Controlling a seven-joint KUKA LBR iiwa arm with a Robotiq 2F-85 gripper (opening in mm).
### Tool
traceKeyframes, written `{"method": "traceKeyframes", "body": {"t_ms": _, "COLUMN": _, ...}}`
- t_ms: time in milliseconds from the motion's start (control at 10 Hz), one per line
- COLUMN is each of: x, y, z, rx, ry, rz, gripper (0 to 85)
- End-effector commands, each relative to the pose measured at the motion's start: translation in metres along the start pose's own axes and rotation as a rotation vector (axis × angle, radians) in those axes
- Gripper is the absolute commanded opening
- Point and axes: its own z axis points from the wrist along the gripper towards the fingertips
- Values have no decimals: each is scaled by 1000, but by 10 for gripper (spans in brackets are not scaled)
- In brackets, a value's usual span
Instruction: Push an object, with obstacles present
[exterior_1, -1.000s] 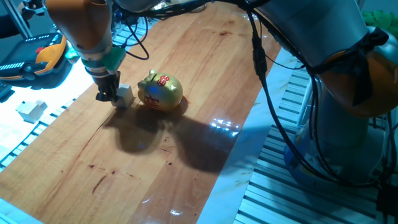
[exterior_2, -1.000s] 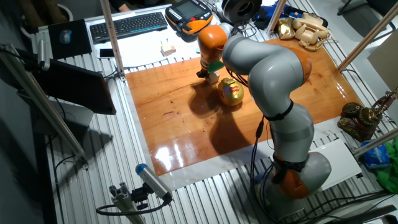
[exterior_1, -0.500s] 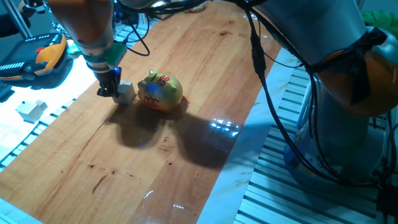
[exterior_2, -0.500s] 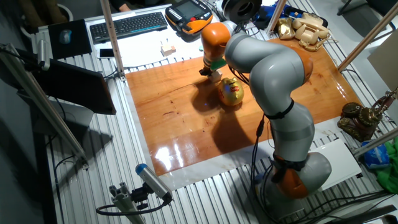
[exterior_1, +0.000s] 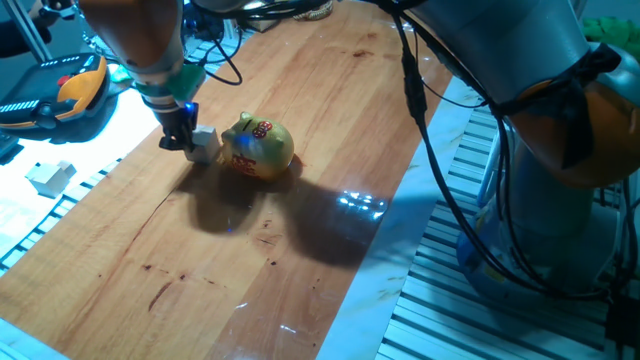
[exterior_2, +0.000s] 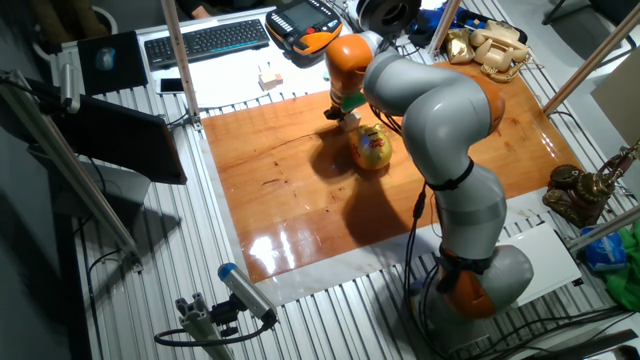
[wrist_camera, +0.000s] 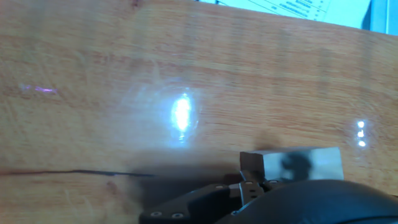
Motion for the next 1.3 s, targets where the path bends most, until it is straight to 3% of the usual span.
{"method": "traceKeyframes", "body": {"t_ms": 0, "x": 0, "y": -2, "z": 0, "rx": 2, "ry": 1, "rz": 6, "gripper": 0}}
{"method": "traceKeyframes", "body": {"t_ms": 900, "x": 0, "y": -26, "z": 6, "rx": 13, "ry": -7, "rz": 17, "gripper": 0}}
{"method": "traceKeyframes", "body": {"t_ms": 1200, "x": 0, "y": -37, "z": 6, "rx": 27, "ry": 10, "rz": 47, "gripper": 0}}
